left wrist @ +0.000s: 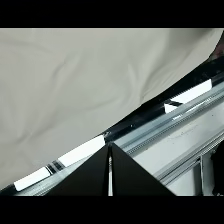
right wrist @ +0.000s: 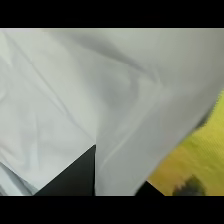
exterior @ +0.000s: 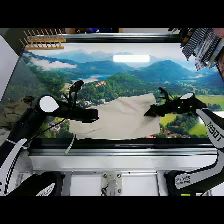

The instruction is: Fold the clothes and pants, and hang the long-sleeved shirts on hangers.

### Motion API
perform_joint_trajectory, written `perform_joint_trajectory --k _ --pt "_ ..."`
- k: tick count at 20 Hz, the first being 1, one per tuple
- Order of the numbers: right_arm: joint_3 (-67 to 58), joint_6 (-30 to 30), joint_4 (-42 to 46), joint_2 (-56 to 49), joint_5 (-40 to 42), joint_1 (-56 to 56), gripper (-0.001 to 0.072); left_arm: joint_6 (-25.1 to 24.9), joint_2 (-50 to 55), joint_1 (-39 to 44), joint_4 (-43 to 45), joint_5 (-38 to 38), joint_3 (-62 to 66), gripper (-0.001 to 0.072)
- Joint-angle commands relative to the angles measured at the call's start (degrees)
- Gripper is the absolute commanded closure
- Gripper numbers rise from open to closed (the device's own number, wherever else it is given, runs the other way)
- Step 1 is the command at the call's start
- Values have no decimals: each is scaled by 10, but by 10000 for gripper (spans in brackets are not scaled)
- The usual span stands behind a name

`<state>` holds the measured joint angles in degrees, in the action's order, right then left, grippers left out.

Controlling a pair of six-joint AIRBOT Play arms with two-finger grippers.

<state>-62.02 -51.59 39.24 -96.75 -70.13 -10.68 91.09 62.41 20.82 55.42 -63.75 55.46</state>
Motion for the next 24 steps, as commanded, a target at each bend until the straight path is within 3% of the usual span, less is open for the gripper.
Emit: perform_joint_trajectory --k 1,7,10,14,18,24 --pt "-107 -38 38 4 21 -26 709 0 3 -6 1 5 1 693" --pt "-325 -256 177 4 198 -149 709 0 3 -15 0 35 1 693" --pt "-347 -368 260 13 211 -223 710 0 3 -15 0 52 1 693" --pt "-345 -504 435 39 163 -289 710 0 3 -15 0 59 1 693" --pt "-292 -519 478 101 137 -336 710 0 3 -15 0 57 1 693" --pt "-95 -516 485 224 21 -345 709 -2 3 -15 0 54 1 693"
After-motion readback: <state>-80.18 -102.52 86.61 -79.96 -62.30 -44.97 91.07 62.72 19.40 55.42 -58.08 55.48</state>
